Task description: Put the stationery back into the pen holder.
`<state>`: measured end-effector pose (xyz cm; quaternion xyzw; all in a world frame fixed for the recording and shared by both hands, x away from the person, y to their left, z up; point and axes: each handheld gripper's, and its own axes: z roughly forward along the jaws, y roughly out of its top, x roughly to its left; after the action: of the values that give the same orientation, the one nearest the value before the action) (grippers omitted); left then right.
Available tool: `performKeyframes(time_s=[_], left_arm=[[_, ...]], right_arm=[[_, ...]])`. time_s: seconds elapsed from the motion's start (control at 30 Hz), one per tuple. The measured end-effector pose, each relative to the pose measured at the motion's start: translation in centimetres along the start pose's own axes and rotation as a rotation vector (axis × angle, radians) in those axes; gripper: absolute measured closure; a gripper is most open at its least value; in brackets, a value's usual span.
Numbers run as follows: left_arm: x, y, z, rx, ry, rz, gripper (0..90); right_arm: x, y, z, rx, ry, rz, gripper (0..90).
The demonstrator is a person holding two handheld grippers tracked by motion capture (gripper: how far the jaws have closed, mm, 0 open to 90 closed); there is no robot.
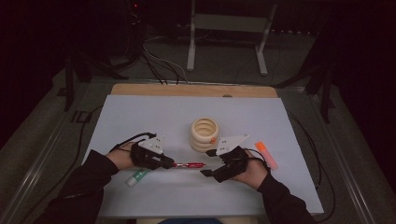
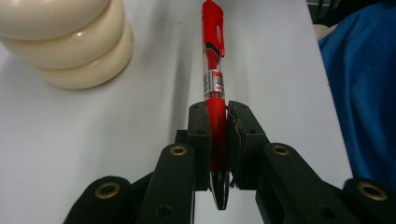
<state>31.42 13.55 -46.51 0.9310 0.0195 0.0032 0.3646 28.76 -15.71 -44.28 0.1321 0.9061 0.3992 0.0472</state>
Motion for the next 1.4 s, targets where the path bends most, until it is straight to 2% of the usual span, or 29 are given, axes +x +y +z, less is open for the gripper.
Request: performKeyframes(time_s=[0.07, 0.1, 0.23, 0.37, 0.43, 0.53, 0.67, 0.8, 1.03, 1.07, 1.13, 1.2, 1.4], left_arm=[[0.0, 0.2, 0.2, 0.002, -0.013, -0.002, 81.5], [-0.1, 0.3, 0.4, 0.003, -0.008, 0.004, 81.5], [-0.1, 0.6, 0.8, 0.005, -0.026, 0.013, 81.4], [-0.2, 0.9, 1.2, 0.005, -0.034, 0.026, 81.4], [-0.2, 1.1, 1.3, 0.007, -0.041, 0.027, 81.5], [-0.2, 1.3, 1.6, 0.000, -0.041, 0.033, 81.4], [-0.2, 1.6, 1.7, 0.000, -0.055, 0.035, 81.4], [-0.1, 1.7, 1.7, -0.005, -0.050, 0.034, 81.5], [-0.2, 1.6, 1.8, -0.010, -0.065, 0.036, 81.4], [-0.1, 1.7, 1.8, -0.013, -0.064, 0.025, 81.4], [-0.2, 1.7, 1.8, -0.005, -0.069, 0.035, 81.4], [-0.2, 1.8, 1.9, -0.001, -0.077, 0.031, 81.4], [0.0, 1.7, 2.0, -0.010, -0.091, 0.007, 81.1]], right_arm=[[-0.2, 0.5, 0.4, 0.028, 0.012, -0.010, 35.6], [-0.2, 0.7, 0.5, 0.040, 0.016, -0.015, 39.9], [-0.6, 1.7, 1.4, 0.117, 0.038, -0.031, 43.6], [-0.6, 2.6, 2.3, 0.174, 0.044, -0.067, 47.1], [-0.5, 2.9, 2.6, 0.186, 0.068, -0.083, 51.2], [-0.3, 3.4, 3.1, 0.215, 0.084, -0.138, 58.7], [0.0, 3.9, 4.0, 0.267, 0.105, -0.173, 63.2], [0.4, 4.2, 4.9, 0.326, 0.114, -0.201, 66.6], [0.8, 4.5, 6.0, 0.388, 0.108, -0.233, 71.3], [0.9, 4.6, 6.2, 0.394, 0.102, -0.245, 71.8], [1.0, 4.6, 6.4, 0.409, 0.096, -0.264, 75.1], [1.1, 4.7, 6.6, 0.423, 0.087, -0.262, 78.4], [1.1, 4.7, 6.6, 0.435, 0.089, -0.260, 79.9]])
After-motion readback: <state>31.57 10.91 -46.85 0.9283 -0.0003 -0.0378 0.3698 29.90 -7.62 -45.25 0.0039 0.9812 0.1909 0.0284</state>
